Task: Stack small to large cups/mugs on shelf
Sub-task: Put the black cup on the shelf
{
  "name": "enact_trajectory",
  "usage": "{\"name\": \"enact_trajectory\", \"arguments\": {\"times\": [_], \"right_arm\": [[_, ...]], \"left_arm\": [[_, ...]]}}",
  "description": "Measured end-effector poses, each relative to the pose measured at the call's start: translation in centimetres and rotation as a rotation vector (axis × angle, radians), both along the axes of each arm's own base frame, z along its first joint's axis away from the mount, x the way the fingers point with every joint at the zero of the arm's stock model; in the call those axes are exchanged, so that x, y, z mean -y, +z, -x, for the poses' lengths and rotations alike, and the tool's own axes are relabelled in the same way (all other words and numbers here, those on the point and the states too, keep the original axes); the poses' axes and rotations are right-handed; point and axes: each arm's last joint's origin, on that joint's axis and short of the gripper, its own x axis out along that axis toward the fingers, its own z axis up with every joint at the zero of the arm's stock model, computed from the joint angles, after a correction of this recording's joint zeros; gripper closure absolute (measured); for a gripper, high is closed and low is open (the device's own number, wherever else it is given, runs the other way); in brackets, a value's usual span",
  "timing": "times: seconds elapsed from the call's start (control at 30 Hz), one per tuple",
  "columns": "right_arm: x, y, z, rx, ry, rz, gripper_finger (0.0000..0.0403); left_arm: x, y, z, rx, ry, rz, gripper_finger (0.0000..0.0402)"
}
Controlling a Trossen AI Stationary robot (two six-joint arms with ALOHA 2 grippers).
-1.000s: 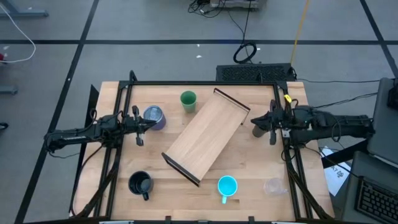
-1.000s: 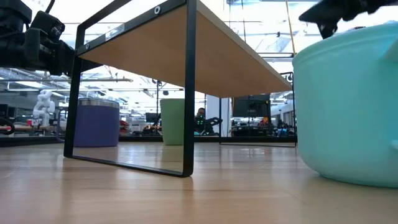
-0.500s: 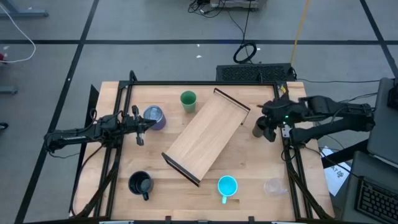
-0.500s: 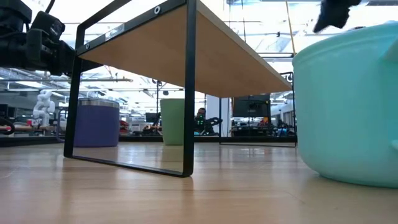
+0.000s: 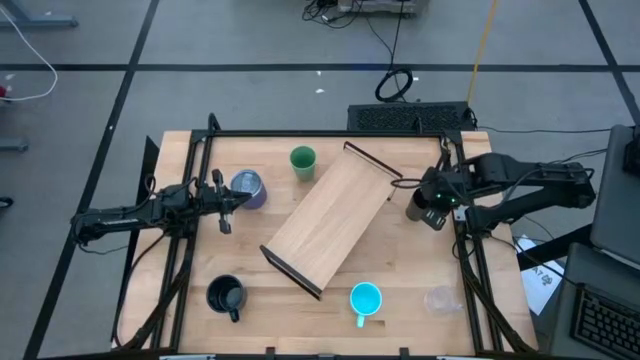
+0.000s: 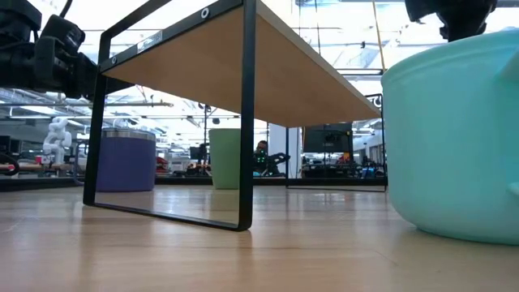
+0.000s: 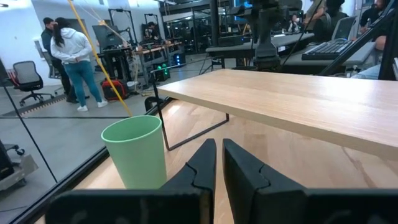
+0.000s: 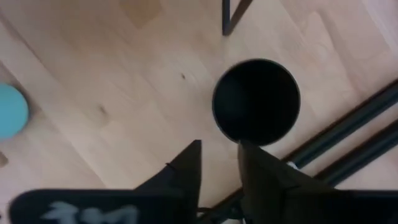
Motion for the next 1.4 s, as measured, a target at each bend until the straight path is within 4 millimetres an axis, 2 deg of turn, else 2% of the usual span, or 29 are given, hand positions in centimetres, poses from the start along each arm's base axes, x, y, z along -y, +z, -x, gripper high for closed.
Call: {"name": "enact_trajectory", "arguments": {"times": [0.17, 0.33, 0.83, 1.17, 1.4], "right_arm": [[0.0, 0.0, 0.0, -0.012, 0.046, 0.008, 0.0247], [0.0, -0.3, -0.7, -0.021, 0.092, 0.017, 0.0218], [0.0, -2.8, -4.4, -0.223, 0.342, 0.066, 0.0193], [0.0, -3.0, -4.6, -0.227, 0.356, 0.071, 0.0193], [0.0, -5.0, -4.5, -0.256, 0.365, 0.063, 0.0193]], "left_arm": [[0.0, 0.0, 0.0, 0.001, 0.0, 0.004, 0.0371], [0.0, 0.0, 0.0, 0.001, 0.0, 0.003, 0.0371], [0.0, 0.0, 0.0, 0.001, 0.001, -0.004, 0.0371], [0.0, 0.0, 0.0, 0.0, 0.0, -0.005, 0.0371], [0.0, 0.0, 0.0, 0.001, 0.0, -0.005, 0.0371]]}}
